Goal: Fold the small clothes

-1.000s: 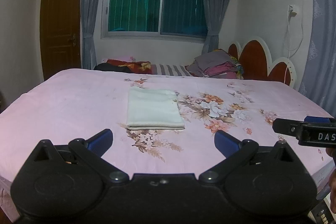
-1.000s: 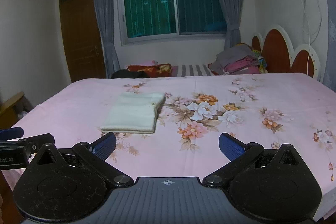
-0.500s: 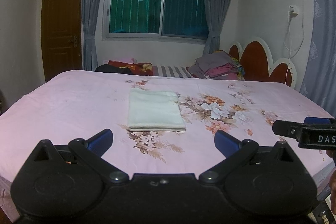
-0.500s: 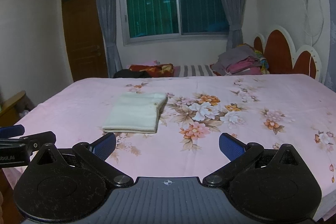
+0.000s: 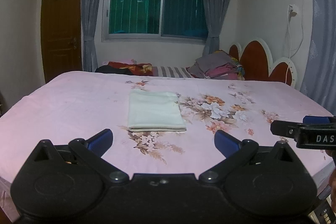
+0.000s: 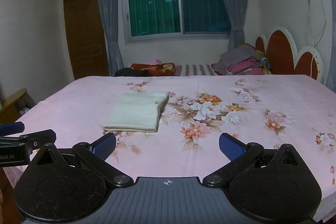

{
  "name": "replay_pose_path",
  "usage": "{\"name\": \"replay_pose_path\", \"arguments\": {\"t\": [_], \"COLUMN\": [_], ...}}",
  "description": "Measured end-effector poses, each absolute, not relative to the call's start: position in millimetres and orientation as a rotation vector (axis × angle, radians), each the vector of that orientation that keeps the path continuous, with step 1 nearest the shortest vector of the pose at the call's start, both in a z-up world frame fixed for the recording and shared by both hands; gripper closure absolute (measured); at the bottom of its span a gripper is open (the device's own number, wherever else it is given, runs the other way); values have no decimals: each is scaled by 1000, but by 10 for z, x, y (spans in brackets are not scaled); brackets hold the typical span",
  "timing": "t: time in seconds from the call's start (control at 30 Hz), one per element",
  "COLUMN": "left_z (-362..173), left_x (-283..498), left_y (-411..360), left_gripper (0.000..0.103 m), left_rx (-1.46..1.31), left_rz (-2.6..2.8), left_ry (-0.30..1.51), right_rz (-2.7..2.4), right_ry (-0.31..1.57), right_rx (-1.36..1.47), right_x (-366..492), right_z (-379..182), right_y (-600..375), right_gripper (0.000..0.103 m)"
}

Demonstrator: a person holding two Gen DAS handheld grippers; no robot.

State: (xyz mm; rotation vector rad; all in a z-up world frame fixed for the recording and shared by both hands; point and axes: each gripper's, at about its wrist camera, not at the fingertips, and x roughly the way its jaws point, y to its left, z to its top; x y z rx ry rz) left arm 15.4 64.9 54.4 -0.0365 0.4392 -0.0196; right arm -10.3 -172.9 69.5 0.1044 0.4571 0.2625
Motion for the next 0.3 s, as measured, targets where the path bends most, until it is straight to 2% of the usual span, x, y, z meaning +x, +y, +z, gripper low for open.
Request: {"name": "replay_pose_path", "arguments": {"t": [0.3], "left_z": [525], "left_x": [150], "left_y": [639], "left_gripper": [0], "left_rx": [-48], "left_rz": [-13], "left_ry": [432], "right_rz": [278], "right_ry": [462], "right_rx": [99], "right_x": [-75], "right_z": [667], "right_y": [-1768], "right_gripper": [0]}}
